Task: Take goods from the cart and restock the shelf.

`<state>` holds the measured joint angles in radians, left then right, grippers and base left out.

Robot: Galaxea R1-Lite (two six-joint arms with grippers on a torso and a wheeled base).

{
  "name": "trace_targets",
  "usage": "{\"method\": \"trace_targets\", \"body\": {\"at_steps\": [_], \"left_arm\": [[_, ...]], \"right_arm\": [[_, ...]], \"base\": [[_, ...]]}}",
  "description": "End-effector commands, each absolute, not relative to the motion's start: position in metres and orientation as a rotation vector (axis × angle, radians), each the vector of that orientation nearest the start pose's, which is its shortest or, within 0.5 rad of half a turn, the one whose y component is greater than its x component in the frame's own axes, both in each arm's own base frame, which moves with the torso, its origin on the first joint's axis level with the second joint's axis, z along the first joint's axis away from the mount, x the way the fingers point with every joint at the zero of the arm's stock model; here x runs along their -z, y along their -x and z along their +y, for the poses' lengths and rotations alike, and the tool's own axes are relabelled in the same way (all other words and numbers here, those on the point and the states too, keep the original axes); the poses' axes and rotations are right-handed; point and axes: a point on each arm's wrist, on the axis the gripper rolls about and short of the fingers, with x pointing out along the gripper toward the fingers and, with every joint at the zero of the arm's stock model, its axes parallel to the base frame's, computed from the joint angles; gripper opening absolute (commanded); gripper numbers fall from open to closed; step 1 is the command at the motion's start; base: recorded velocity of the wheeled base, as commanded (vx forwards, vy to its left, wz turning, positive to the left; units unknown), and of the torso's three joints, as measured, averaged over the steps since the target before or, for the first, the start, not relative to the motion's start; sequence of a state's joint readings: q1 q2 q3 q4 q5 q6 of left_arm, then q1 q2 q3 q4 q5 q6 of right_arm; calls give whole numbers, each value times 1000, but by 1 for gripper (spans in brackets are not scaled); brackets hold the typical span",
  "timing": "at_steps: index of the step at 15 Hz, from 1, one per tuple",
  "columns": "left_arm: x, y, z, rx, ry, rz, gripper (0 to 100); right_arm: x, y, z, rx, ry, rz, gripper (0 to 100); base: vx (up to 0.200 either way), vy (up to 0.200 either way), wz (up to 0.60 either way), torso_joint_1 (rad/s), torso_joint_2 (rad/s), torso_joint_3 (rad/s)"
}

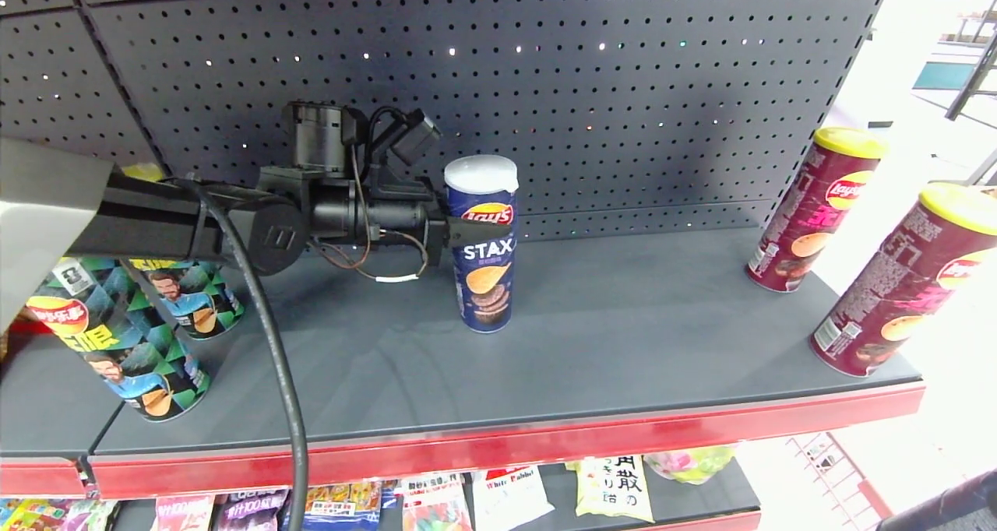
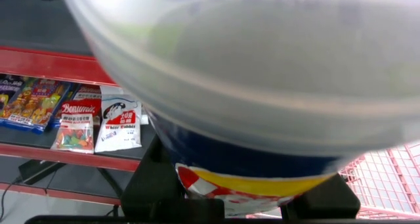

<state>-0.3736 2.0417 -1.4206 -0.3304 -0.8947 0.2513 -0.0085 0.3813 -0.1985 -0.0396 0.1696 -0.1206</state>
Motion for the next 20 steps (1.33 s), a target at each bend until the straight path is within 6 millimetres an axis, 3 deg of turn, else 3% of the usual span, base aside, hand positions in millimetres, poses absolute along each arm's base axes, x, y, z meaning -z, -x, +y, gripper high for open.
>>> {"method": "trace_targets", "body": {"at_steps": [1, 3, 7, 13, 20], "left_arm": [[-207, -371, -165, 1287, -139, 128, 0], [-213, -365, -162, 1286, -141, 119, 0], [-227, -329, -151, 1292, -123, 132, 0], [-213, -273, -141, 1336, -110, 206, 0], [-201, -259, -138, 1331, -117, 193, 0]], "right_arm": [[-140, -9, 4, -171, 108, 135, 0], [-140, -8, 4, -171, 108, 132, 0], [-141, -7, 4, -167, 108, 119, 0], [-144, -7, 4, -168, 108, 113, 0], [-146, -7, 4, -169, 109, 106, 0]], "base": [[0, 0, 0, 0, 0, 0], [0, 0, 0, 0, 0, 0], [0, 0, 0, 0, 0, 0], [0, 0, 0, 0, 0, 0], [0, 0, 0, 0, 0, 0]]}}
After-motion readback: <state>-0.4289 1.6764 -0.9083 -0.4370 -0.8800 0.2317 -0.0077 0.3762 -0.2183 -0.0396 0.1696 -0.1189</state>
